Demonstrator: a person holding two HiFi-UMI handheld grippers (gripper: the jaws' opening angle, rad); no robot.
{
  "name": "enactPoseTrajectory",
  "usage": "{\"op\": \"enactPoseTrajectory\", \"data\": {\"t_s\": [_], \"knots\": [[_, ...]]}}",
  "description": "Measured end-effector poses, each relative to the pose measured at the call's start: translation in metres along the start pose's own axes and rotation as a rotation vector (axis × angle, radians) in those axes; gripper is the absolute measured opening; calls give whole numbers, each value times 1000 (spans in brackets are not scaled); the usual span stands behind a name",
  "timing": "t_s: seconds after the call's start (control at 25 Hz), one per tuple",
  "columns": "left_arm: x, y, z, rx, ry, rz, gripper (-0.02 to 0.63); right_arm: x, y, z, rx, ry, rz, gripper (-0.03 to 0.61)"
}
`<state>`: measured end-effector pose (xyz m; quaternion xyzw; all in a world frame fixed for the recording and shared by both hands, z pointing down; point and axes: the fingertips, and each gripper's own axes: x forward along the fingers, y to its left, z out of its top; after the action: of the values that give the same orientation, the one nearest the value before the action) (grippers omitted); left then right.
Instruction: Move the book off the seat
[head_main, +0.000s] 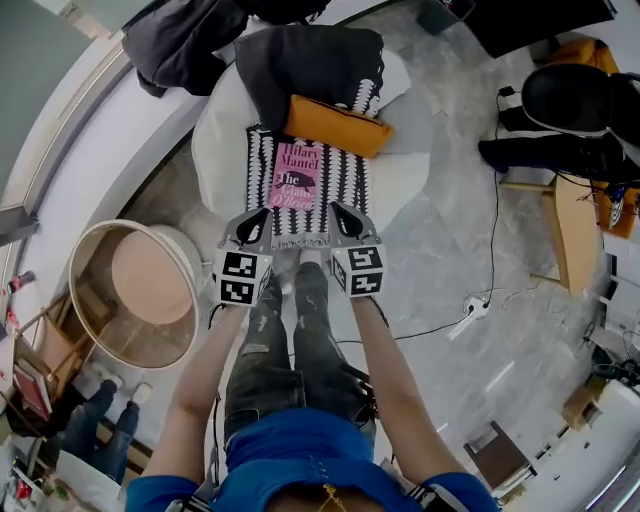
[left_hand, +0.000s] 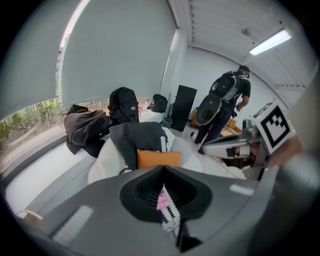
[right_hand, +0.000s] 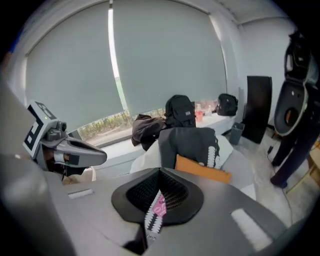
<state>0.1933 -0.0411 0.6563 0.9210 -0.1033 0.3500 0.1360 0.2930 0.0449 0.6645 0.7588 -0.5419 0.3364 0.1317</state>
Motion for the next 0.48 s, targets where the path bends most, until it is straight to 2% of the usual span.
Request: {"op": "enactPoseTrajectory", "data": {"t_s": [0.12,0.32,0.48], "knots": [[35,4,-41,29,85,-13,5,33,-13,-52,98,69,-11,0],[94,13,-105,81,188,-25,5,80,-22,-136,90,218,3,0],[140,28,-154,40,252,-23,5,108,-36,-193,160,291,-11,0]]}}
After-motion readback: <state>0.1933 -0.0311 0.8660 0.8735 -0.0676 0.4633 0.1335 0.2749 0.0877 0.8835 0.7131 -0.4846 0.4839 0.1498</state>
